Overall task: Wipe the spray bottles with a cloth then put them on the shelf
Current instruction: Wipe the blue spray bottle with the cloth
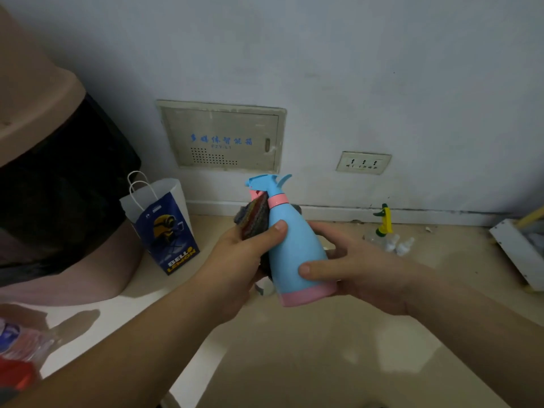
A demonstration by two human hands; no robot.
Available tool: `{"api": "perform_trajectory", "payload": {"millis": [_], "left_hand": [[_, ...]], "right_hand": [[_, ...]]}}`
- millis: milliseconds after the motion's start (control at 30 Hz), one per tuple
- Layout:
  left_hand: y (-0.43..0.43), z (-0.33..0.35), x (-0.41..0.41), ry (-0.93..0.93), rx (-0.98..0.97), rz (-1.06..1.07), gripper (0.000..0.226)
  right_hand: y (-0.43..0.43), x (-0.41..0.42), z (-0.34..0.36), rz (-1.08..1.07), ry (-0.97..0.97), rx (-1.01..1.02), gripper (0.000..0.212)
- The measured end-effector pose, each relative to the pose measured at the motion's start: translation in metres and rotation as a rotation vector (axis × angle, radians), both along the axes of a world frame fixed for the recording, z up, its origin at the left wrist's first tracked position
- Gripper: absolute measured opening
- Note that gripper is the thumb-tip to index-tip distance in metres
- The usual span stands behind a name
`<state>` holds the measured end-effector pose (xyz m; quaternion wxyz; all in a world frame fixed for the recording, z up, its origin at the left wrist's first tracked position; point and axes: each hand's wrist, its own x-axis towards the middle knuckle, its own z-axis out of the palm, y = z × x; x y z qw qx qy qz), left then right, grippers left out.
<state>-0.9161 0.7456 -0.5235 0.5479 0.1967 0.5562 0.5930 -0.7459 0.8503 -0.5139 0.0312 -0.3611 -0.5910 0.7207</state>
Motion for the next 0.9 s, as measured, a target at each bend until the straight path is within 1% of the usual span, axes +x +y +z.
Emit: {"api": "perform_trajectory", "payload": {"millis": [67, 133, 200, 233, 267, 367, 500, 567, 600, 633, 733, 767, 833, 900], "left_hand": [[0.001, -0.003, 0.004, 0.024, -0.025, 0.053, 0.022], [0.001, -0.011, 0.012, 0.081, -0.099, 0.128, 0.025], [-0.005, -0.019, 0.025, 0.241, -0.141, 0.159, 0.024], [-0.011, -0.020, 0.035, 0.313, -0.137, 0.138, 0.023], [-0.018, -0.020, 0.046, 0.346, -0.121, 0.105, 0.022], [-0.026, -0.018, 0.059, 0.295, -0.096, 0.033, 0.020], [-0.004, -0.007, 0.032, 0.260, -0.124, 0.145, 0.021], [0.003, 0.005, 0.019, 0.194, -0.161, 0.237, 0.014], [0.003, 0.008, 0.018, 0.149, -0.164, 0.280, 0.014], [0.003, 0.006, 0.017, 0.145, -0.165, 0.315, 0.016], [-0.006, 0.001, 0.032, 0.257, -0.131, 0.247, 0.030], [-0.012, -0.002, 0.040, 0.249, -0.092, 0.225, 0.029], [-0.023, -0.007, 0.052, 0.186, -0.044, 0.143, 0.019], [-0.024, -0.010, 0.048, 0.116, -0.088, 0.110, 0.023]], "right_hand": [[-0.004, -0.003, -0.002, -0.055, -0.063, 0.124, 0.071], [-0.010, -0.008, -0.004, -0.088, -0.113, 0.243, 0.075], [-0.013, -0.010, -0.006, -0.098, -0.141, 0.351, 0.079], [-0.012, -0.010, -0.007, -0.107, -0.153, 0.389, 0.081], [-0.011, -0.009, -0.008, -0.114, -0.172, 0.415, 0.082], [-0.008, -0.010, -0.007, -0.102, -0.217, 0.443, 0.084], [-0.019, -0.015, -0.005, -0.009, -0.209, 0.499, 0.085], [-0.026, -0.018, -0.004, 0.059, -0.191, 0.518, 0.084], [-0.028, -0.020, -0.004, 0.090, -0.185, 0.540, 0.085], [-0.029, -0.021, -0.003, 0.101, -0.176, 0.561, 0.086], [-0.027, -0.022, -0.006, 0.002, -0.121, 0.553, 0.087], [-0.024, -0.021, -0.008, -0.031, -0.128, 0.584, 0.087], [-0.017, -0.018, -0.011, -0.055, -0.194, 0.722, 0.089], [-0.010, -0.014, -0.010, -0.029, -0.261, 0.865, 0.092]]}}
